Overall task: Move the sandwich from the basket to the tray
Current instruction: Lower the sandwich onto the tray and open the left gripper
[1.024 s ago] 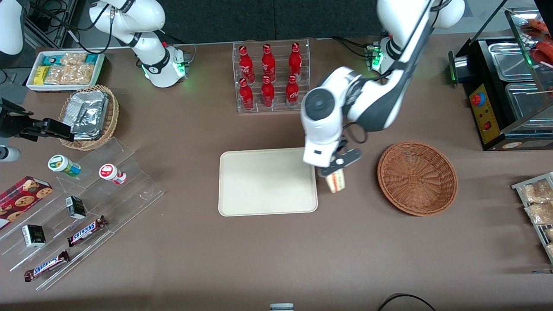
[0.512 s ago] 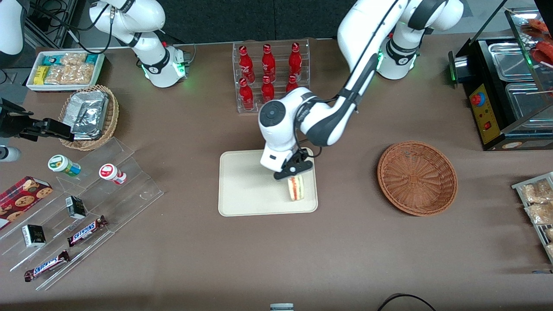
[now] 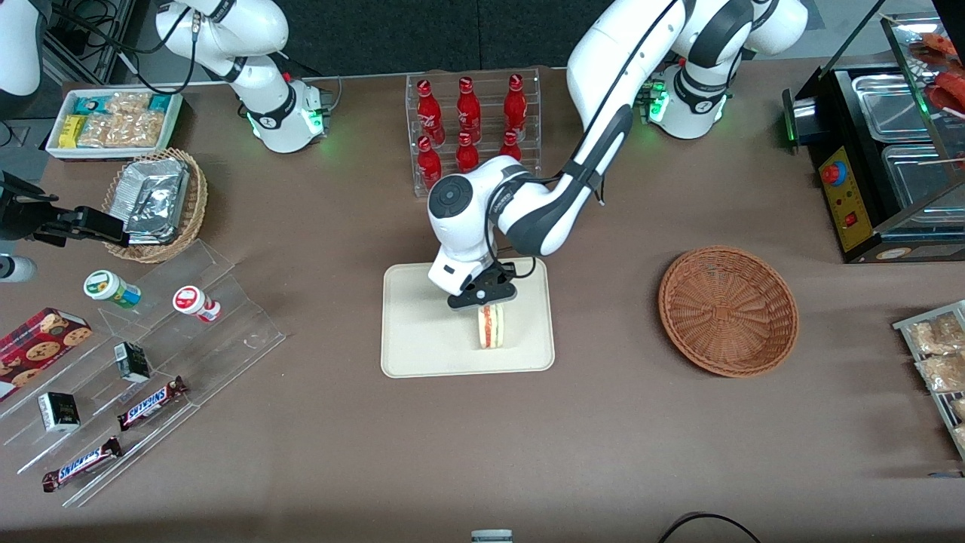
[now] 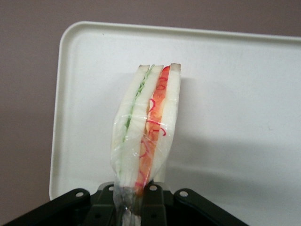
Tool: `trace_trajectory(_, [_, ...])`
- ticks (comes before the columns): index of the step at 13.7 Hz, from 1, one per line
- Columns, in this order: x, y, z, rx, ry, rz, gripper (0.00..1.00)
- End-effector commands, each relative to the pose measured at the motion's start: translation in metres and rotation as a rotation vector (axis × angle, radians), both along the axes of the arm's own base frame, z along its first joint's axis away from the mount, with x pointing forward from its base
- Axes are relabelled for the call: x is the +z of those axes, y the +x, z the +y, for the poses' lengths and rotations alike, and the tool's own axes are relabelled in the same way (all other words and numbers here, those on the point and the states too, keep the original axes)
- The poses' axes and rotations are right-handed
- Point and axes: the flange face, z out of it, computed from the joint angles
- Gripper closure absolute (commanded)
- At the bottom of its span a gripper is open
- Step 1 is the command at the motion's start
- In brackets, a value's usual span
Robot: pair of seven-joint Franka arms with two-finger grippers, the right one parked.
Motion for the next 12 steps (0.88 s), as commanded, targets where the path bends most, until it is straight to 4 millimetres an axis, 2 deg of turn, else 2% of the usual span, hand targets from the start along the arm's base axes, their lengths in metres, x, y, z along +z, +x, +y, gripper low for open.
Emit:
trace_trajectory(1, [-0.014,0.003,-0.012,-0.027,0.008,-0.016,1.0])
trace_trajectory(2, [-0.017,0.0,-0.014,-0.034,0.01,-0.012,0.97])
trace_trajectory(3, [-0.017,-0.001,-0.016,-0.037,0.01,-0.012,0.7])
trace_trajectory(4, [-0.014,0.0,-0.015,-0.038,0.006,-0.015,0.36])
trace_trajectory(5, [-0.01,0.002,-0.015,-0.037,0.003,-0.02,0.13])
trace_trajectory(6, [-0.004,0.004,-0.016,-0.034,-0.003,-0.025,0.01])
trace_trajectory(8, [0.01,0.007,-0.015,-0.021,-0.007,-0.026,0.01])
trace_trajectory(11, [0.056,0.013,-0.008,0.01,-0.002,-0.034,0.01])
trace_trajectory(12, [0.075,0.023,0.005,0.038,-0.001,-0.036,0.01])
